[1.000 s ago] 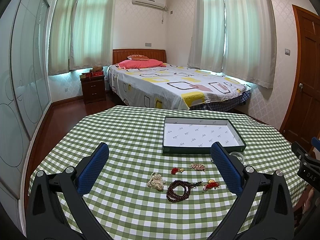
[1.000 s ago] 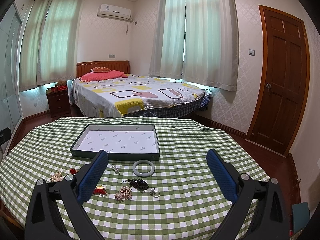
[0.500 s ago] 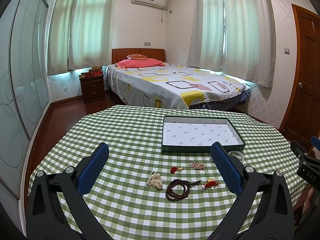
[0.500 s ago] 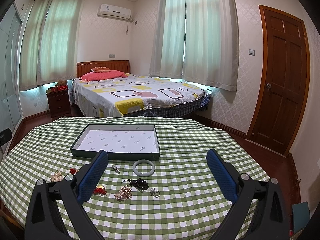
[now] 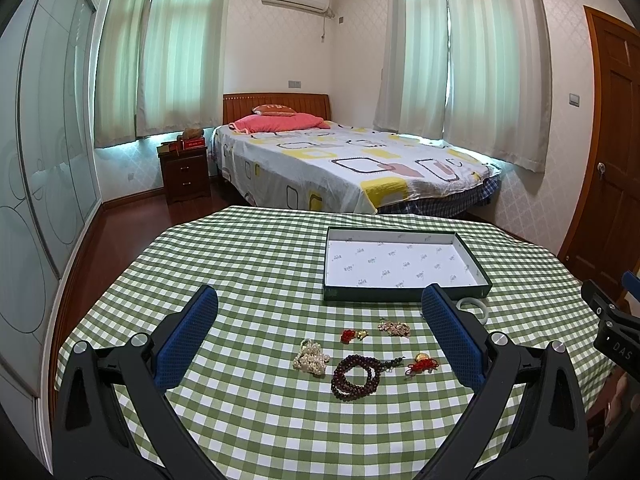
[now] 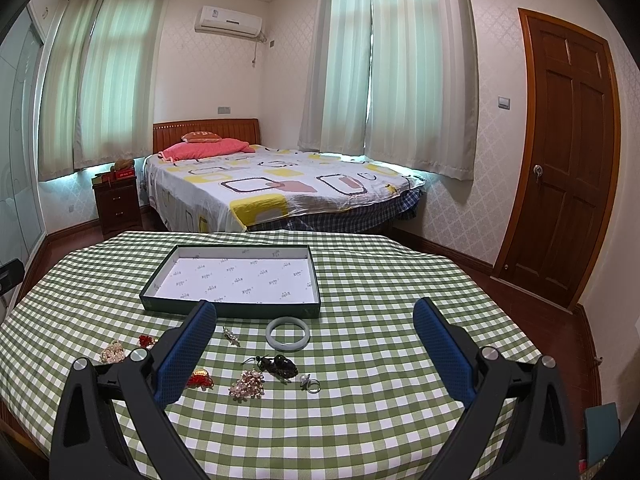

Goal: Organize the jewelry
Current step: 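Grasp the white pearl necklace with the left gripper while the right tool moves toward the silver ring, then grasp the silver pearl ring with the right gripper while the left gripper holds the pearls, then carry the ring into the tray and open the right gripper while the left carries the pearls there, then lower the pearl necklace into the tray and open the left gripper, then move the right gripper to the gold pearl brooch while the left moves to the dark red bead strand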

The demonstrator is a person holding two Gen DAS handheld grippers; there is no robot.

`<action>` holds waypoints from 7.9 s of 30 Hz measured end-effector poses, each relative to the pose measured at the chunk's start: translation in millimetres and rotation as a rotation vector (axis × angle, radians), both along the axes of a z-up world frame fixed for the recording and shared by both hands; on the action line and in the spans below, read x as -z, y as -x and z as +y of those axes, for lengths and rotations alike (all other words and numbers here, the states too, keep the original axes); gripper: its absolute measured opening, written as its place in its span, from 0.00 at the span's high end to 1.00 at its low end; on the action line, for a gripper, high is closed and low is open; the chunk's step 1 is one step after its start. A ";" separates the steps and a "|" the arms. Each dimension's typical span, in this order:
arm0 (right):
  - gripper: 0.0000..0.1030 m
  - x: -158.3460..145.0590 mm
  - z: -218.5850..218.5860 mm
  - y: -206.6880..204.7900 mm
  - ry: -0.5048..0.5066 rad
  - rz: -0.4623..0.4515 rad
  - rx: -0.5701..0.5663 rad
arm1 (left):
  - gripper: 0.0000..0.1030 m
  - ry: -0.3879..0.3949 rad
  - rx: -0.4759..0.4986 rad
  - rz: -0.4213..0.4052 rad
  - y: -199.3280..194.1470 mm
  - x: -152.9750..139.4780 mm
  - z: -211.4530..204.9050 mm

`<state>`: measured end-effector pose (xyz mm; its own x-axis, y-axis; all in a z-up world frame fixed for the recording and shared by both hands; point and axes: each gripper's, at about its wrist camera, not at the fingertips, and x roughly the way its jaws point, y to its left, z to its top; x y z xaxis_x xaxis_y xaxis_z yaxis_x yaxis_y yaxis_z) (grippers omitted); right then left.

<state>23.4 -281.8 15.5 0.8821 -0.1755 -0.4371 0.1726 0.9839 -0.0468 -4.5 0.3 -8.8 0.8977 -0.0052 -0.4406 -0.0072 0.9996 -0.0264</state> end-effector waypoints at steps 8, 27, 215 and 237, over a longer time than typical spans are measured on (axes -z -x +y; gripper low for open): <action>0.07 14.1 -4.1 -7.2 -0.006 0.025 -0.002 | 0.04 0.014 -0.001 0.016 -10.6 8.7 8.0; 0.07 119.5 -22.2 -58.0 -0.045 0.272 0.006 | 0.20 0.063 0.112 0.383 -88.7 135.8 -2.8; 0.48 114.8 4.7 -155.8 -0.130 0.343 -0.214 | 0.41 0.075 0.191 0.311 -192.3 120.3 -37.2; 0.44 158.2 30.0 -103.5 -0.149 0.443 -0.241 | 0.41 0.074 0.132 0.366 -123.5 148.1 -3.7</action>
<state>127.0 -251.7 -142.7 0.6152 0.1015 -0.7818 -0.0637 0.9948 0.0790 119.1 -3.4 -156.9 0.6708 -0.1540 -0.7254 0.0992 0.9880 -0.1180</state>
